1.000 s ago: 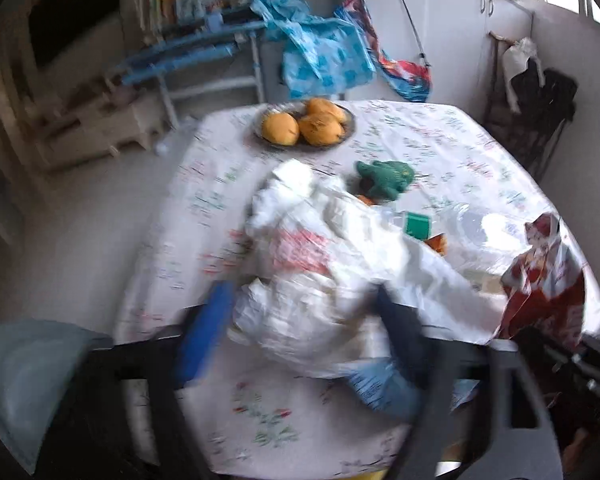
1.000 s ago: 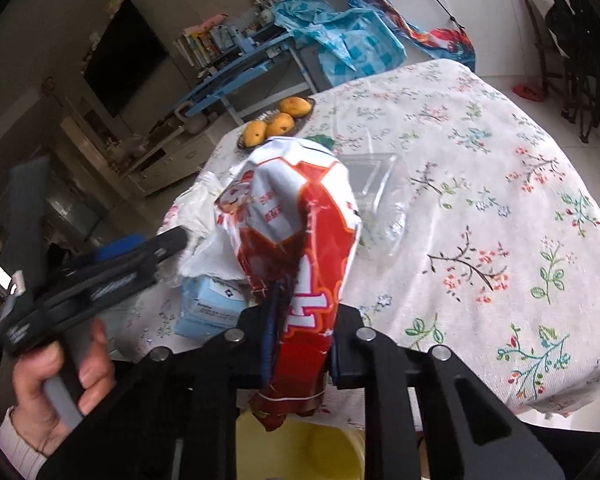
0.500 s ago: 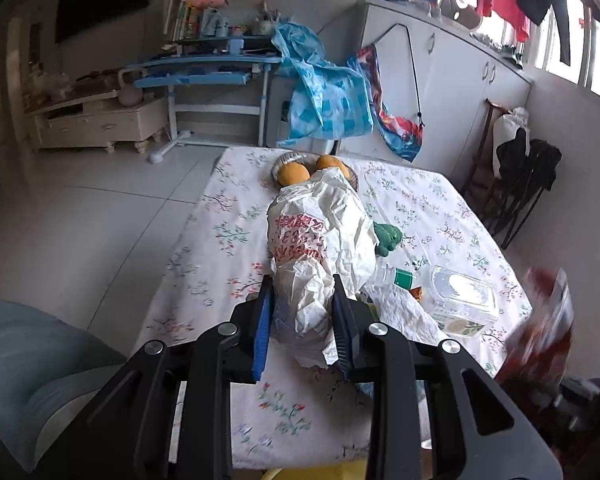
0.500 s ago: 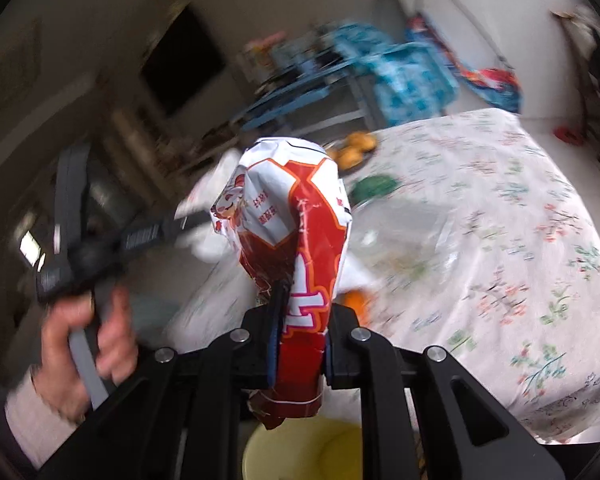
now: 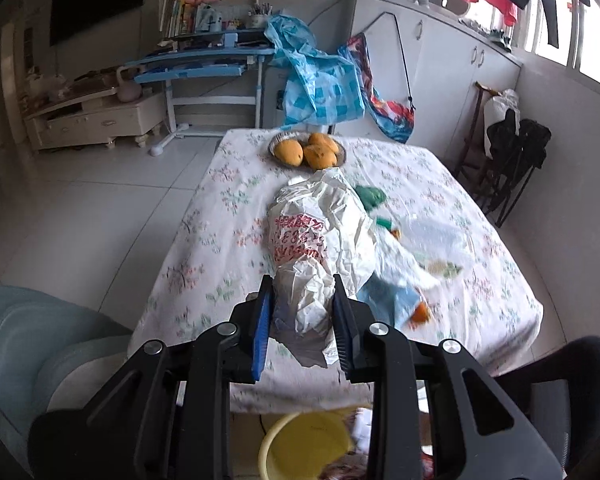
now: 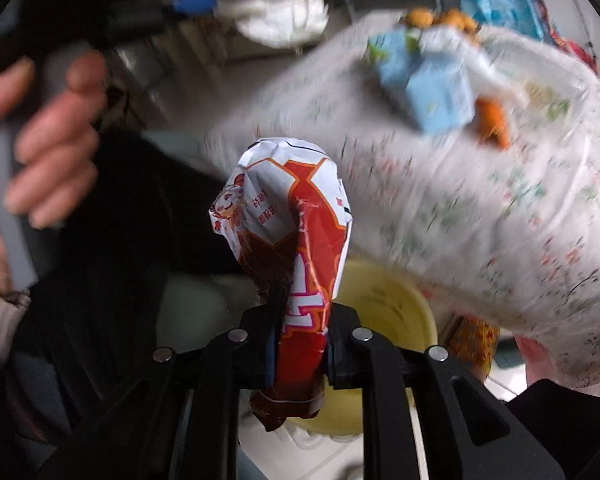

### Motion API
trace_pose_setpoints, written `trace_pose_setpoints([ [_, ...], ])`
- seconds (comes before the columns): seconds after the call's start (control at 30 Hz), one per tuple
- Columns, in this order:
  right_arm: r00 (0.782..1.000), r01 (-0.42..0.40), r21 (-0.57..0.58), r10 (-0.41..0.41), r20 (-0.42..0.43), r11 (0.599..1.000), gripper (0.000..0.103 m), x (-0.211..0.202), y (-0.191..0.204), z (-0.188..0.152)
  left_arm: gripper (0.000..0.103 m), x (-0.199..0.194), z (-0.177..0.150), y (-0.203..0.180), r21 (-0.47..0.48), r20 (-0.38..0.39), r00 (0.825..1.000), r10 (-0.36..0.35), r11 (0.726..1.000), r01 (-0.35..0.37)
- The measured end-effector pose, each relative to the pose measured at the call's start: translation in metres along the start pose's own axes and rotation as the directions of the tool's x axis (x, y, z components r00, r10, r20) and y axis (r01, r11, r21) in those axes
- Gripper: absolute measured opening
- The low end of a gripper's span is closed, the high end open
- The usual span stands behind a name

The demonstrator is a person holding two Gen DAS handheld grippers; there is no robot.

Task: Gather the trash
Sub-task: 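Carry the snack bag to the yellow bucket while the left gripper grasps the white plastic bag, then release the white plastic bag into the yellow bucket with the left gripper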

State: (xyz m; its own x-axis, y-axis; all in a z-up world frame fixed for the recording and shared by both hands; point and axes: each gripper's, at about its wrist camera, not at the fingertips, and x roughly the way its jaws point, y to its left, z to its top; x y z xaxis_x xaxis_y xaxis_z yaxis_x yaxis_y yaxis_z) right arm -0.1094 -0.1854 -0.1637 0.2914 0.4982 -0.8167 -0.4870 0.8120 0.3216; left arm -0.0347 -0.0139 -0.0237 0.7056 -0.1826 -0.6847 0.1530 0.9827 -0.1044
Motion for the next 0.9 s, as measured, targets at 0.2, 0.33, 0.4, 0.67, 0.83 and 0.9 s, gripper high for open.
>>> trace_pose_setpoints([
  [0.2,0.998,0.03,0.063,-0.033,0.052,0.998,0.04,-0.011,-0.013,-0.003,0.027,-0.002,-0.02,-0.009,0.026,-0.042,0.999,0.009,1.0,-0.008],
  [0.33,0.989,0.06,0.118,-0.075,0.129,0.991,0.04,-0.022,-0.031,0.0,0.027,-0.003,-0.029,-0.012,0.046,-0.066,0.998,0.011,0.999,-0.008],
  [0.4,0.978,0.074,0.142,-0.1,0.185,0.987,0.04,-0.033,-0.035,0.001,0.027,-0.004,-0.034,-0.016,0.06,-0.081,0.997,0.009,0.998,-0.004],
  [0.67,0.924,0.084,0.223,-0.16,0.348,0.971,0.042,-0.063,-0.052,0.006,0.028,-0.003,-0.06,-0.038,0.126,-0.156,0.988,-0.005,0.992,0.025],
  [0.83,0.892,0.084,0.264,-0.19,0.411,0.961,0.045,-0.074,-0.056,0.012,0.038,0.003,-0.089,-0.056,0.213,-0.285,0.958,-0.045,0.971,0.109],
  [0.9,0.887,0.081,0.277,-0.196,0.419,0.958,0.046,-0.08,-0.057,0.007,0.051,0.005,-0.1,-0.06,0.252,-0.306,0.952,-0.024,0.962,0.106],
])
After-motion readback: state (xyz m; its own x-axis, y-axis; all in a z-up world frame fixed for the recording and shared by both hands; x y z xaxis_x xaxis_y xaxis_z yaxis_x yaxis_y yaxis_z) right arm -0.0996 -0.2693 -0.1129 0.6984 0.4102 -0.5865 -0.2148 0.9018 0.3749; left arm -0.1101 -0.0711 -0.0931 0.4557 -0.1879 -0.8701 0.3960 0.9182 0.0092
